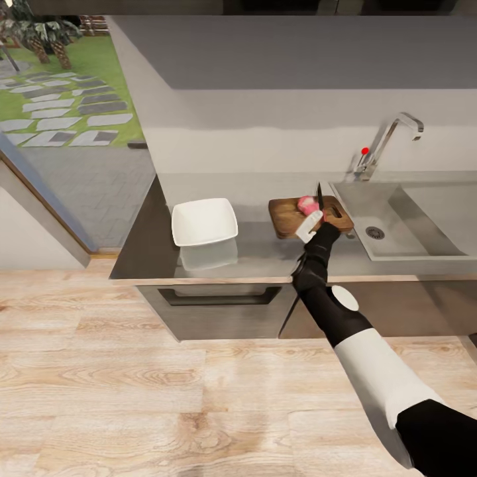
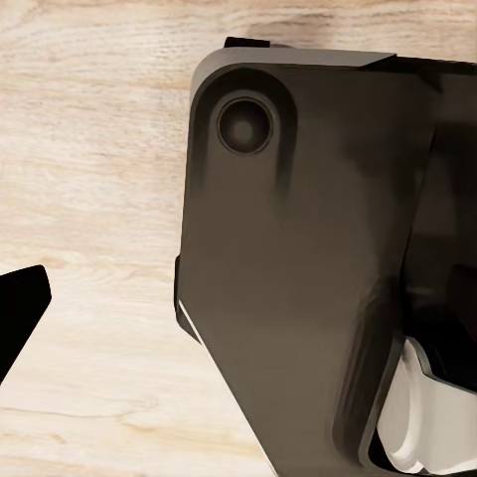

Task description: In the kitchen, take the Vidalia onion out of the sink, dice it on the chopping board with the paring knife, put the diced onion into the bowl on the countertop, then place both the paring knife and the chopping board into the sink.

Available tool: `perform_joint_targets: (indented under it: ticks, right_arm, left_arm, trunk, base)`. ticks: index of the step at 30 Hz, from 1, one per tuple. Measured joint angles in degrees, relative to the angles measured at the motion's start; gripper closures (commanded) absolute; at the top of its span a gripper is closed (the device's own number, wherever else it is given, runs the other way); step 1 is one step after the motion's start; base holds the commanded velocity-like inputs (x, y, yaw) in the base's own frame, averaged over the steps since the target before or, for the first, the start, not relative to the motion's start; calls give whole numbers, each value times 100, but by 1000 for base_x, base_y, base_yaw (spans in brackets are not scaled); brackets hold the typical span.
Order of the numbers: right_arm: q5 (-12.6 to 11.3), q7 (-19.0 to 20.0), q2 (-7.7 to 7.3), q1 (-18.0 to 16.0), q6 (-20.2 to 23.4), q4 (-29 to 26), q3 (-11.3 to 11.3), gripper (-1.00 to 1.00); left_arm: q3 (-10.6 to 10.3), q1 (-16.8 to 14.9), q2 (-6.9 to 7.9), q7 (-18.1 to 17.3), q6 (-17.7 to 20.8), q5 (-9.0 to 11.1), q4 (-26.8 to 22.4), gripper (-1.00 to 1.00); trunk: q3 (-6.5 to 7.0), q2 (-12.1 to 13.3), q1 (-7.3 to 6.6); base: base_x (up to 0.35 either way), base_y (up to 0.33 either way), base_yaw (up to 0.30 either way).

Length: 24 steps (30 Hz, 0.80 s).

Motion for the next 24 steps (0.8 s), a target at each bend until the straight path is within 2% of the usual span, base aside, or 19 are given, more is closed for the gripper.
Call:
perform_joint_targets:
  ticks: [6, 24]
  right_arm:
    - [17, -1, 0, 0, 8, -45, -86, 100]
    - [0, 7, 9, 0, 15, 29, -42, 100]
  left_arm:
    - [0, 0, 0, 0, 0, 0, 0, -100]
    - [0, 0, 0, 0, -2, 0, 0, -100]
  trunk:
    - [0, 0, 0]
    - [0, 0, 0]
  base:
    - [0, 0, 0]
    - [0, 0, 0]
